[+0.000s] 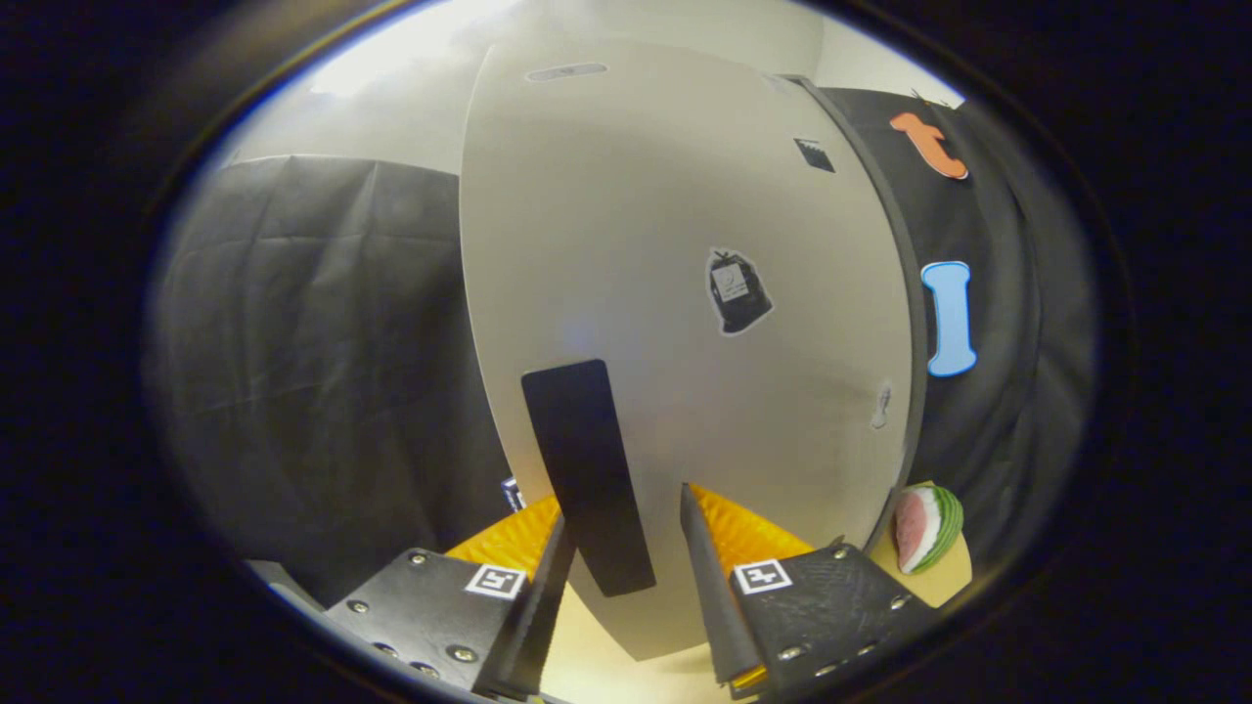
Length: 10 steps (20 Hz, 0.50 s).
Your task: Open the shoe cabinet door, grab the shoes and put them into the shoe cabinet, then close the shoe cabinet door.
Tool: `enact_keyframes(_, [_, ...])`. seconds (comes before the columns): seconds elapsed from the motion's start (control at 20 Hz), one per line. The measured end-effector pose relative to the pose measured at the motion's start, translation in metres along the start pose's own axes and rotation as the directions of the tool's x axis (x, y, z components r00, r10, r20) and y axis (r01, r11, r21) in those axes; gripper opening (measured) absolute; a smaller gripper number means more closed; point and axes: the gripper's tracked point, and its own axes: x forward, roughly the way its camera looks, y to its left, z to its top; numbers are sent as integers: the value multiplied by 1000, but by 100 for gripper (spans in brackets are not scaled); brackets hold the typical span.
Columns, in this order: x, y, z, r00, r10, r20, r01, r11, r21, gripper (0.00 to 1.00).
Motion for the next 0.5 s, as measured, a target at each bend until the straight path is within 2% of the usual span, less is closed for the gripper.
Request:
enact_keyframes(0.3, [32,15,3,1000,26,8,-26,999,-40,63])
enact_keyframes(0.5, [58,17,7,999,18,26,-16,998,-61,63])
